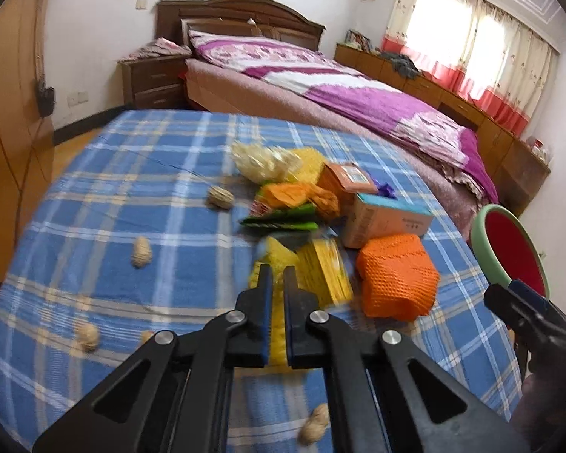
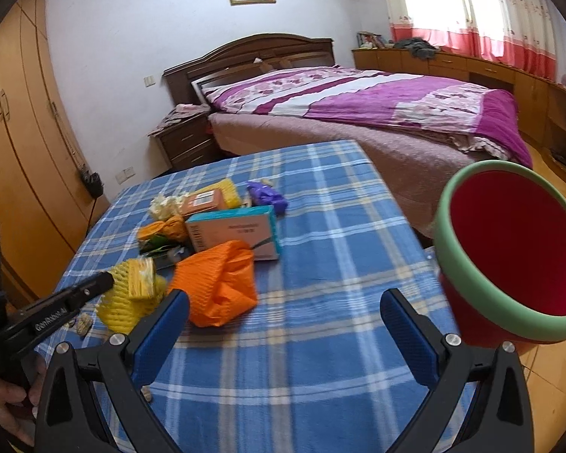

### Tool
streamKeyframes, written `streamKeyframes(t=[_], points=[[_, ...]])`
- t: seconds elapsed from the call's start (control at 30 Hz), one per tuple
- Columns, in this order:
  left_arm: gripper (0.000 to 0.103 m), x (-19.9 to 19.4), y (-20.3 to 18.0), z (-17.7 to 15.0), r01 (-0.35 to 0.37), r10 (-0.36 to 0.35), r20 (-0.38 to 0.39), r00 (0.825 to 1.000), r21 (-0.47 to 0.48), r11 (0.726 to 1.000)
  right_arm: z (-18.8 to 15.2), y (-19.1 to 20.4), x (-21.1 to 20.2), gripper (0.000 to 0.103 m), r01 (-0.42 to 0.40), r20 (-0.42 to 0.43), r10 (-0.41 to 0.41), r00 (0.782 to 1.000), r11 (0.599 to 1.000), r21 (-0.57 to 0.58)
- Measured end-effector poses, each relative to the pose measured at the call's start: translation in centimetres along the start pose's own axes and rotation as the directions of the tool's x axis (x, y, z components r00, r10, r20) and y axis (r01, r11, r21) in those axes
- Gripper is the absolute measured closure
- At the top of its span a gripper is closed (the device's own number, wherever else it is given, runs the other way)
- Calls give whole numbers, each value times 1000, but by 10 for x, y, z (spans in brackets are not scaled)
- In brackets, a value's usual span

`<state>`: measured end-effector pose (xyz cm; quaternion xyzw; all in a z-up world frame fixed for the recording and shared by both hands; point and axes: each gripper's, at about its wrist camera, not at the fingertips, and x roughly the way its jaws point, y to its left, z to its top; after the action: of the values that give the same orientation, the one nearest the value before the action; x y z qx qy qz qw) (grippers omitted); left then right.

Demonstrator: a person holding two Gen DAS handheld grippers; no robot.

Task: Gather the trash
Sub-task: 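Grasp the yellow foam net with the left tool while the right tool approaches the orange mesh sleeve, then grasp the orange mesh sleeve with the right tool and lift it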

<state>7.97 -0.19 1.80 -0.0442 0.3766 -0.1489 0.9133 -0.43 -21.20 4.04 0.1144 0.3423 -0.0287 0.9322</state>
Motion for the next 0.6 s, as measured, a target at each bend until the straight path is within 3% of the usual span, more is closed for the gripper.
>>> streamKeyframes(t=[0.3,0.4,0.6], points=[[99,-20,32,8,-118,120,69,990,-27,993,1,19,14,0,-30,-36,29,999,999,-21],[99,-19,41,7,-121,124,60,990,-47,991,1,25,22,0,-39,-54,37,998,999,-28],[99,-16,49,1,-92,95,40,995,-80,993,-1,34,40,12,-58,-119,54,991,998,-30]])
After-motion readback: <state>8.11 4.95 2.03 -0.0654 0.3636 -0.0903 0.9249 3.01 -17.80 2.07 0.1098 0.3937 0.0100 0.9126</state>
